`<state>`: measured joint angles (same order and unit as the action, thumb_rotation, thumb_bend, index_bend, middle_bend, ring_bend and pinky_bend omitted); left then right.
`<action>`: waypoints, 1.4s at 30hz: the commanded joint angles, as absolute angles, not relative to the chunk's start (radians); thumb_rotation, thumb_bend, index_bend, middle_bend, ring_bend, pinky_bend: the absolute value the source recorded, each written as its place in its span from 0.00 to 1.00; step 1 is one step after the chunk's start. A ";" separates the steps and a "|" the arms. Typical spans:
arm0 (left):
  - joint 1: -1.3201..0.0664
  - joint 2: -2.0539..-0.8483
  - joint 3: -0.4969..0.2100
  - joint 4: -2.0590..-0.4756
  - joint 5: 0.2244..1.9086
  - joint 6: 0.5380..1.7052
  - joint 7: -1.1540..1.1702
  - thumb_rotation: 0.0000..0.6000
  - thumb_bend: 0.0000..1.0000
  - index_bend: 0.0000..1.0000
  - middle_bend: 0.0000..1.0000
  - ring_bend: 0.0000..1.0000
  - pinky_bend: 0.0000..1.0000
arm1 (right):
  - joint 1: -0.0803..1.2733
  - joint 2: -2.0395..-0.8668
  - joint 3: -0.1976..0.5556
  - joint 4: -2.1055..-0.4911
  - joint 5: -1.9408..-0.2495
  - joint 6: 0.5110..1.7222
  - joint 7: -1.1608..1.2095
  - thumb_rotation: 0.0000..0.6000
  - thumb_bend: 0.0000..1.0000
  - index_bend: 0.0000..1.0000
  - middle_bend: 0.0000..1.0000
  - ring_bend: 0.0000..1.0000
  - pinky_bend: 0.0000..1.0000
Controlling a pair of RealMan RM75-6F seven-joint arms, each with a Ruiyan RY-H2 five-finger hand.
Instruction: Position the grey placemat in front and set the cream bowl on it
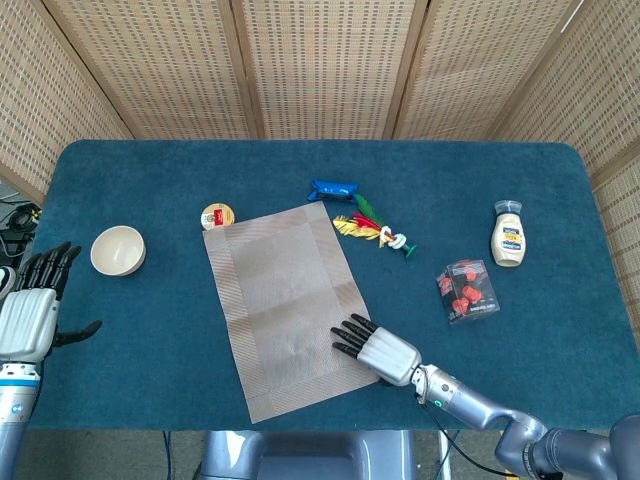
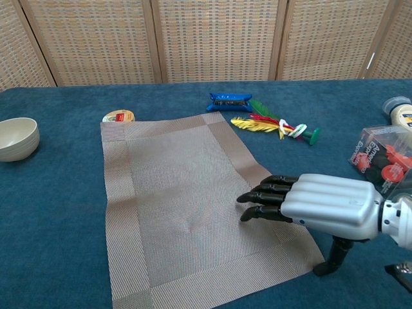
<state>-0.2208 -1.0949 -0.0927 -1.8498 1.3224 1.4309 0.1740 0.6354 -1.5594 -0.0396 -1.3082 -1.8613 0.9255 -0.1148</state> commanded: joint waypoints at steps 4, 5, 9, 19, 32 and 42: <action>-0.220 -1.092 -0.095 -1.849 1.320 1.425 0.169 1.00 0.00 0.00 0.00 0.00 0.00 | 0.642 -1.550 -0.053 -1.319 -1.855 0.937 -0.106 1.00 0.00 0.15 0.00 0.00 0.00; -0.221 -1.091 -0.095 -1.849 1.319 1.423 0.169 1.00 0.00 0.00 0.00 0.00 0.00 | 0.642 -1.543 -0.059 -1.325 -1.856 0.938 -0.105 1.00 0.00 0.15 0.00 0.00 0.00; -0.221 -1.089 -0.096 -1.850 1.318 1.416 0.170 1.00 0.00 0.00 0.00 0.00 0.00 | 0.644 -1.517 -0.084 -1.347 -1.860 0.941 -0.106 1.00 0.00 0.15 0.00 0.00 0.00; -0.219 -1.090 -0.098 -1.854 1.320 1.412 0.178 1.00 0.00 0.00 0.00 0.00 0.00 | 0.657 -1.544 -0.095 -1.321 -1.843 0.944 -0.110 1.00 0.02 0.15 0.00 0.00 0.00; -0.216 -1.088 -0.101 -1.853 1.329 1.409 0.172 1.00 0.00 0.00 0.00 0.00 0.00 | 0.678 -1.591 -0.074 -1.263 -1.814 0.972 -0.092 1.00 0.49 0.17 0.00 0.00 0.00; -0.215 -1.087 -0.101 -1.854 1.333 1.406 0.173 1.00 0.00 0.00 0.00 0.00 0.00 | 0.693 -1.599 -0.075 -1.260 -1.817 1.006 -0.061 1.00 0.75 0.28 0.00 0.00 0.00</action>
<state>-0.2152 -1.0873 -0.1014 -1.8544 1.3326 1.4058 0.1733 0.6924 -1.5994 -0.0746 -1.2589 -1.8168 1.0025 -0.0647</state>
